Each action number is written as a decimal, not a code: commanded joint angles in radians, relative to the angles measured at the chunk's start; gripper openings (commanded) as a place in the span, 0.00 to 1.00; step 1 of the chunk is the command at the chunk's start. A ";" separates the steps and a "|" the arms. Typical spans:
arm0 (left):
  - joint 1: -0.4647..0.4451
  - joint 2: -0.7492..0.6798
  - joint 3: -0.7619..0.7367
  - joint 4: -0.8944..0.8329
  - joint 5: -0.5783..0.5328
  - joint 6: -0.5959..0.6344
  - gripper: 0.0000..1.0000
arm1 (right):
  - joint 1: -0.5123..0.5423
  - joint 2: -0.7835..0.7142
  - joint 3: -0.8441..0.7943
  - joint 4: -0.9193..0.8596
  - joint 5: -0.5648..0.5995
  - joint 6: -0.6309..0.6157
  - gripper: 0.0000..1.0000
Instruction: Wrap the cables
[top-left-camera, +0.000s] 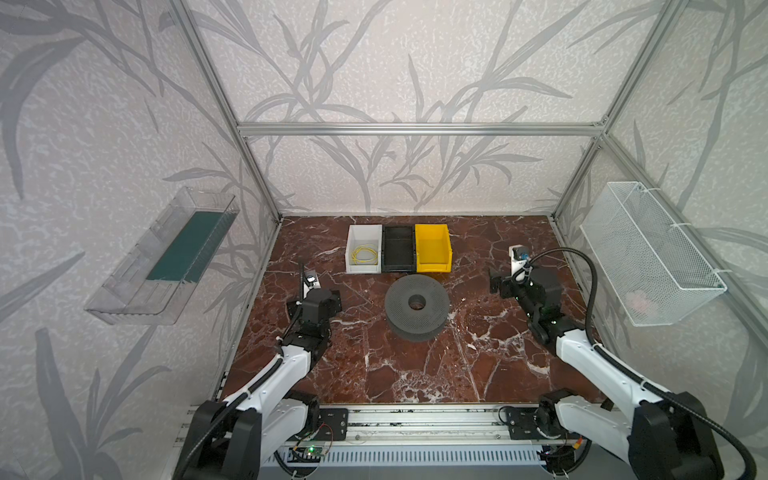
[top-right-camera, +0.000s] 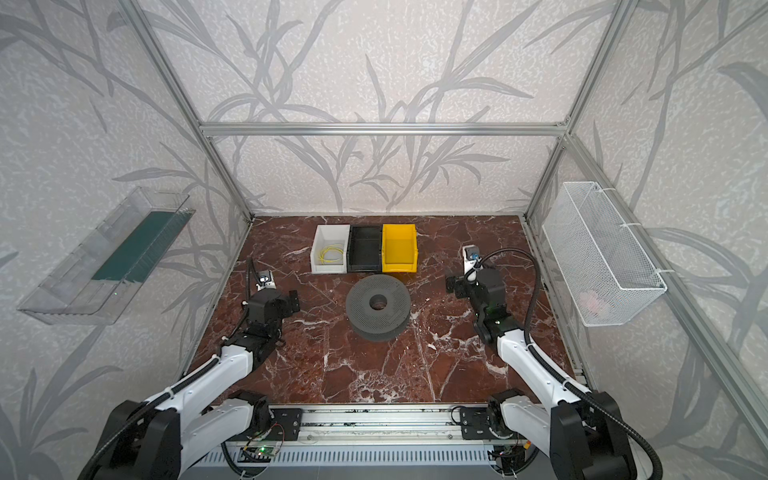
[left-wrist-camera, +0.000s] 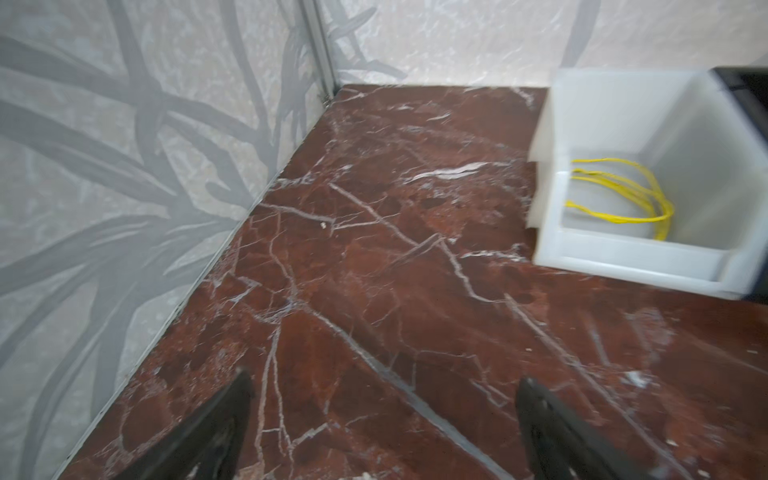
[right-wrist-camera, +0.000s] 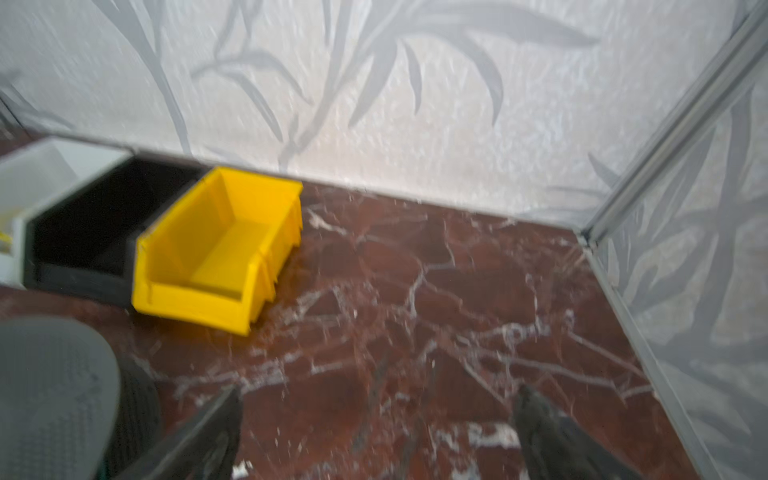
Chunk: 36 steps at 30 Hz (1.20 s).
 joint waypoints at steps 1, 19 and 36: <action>0.032 0.088 -0.040 0.352 -0.046 0.108 0.99 | -0.015 0.022 -0.095 0.283 0.094 -0.031 0.99; 0.095 0.471 0.028 0.636 0.048 0.082 0.99 | -0.160 0.502 -0.116 0.699 -0.037 0.033 0.99; 0.143 0.498 0.036 0.668 0.127 0.070 0.99 | -0.153 0.444 -0.039 0.450 -0.064 0.011 0.99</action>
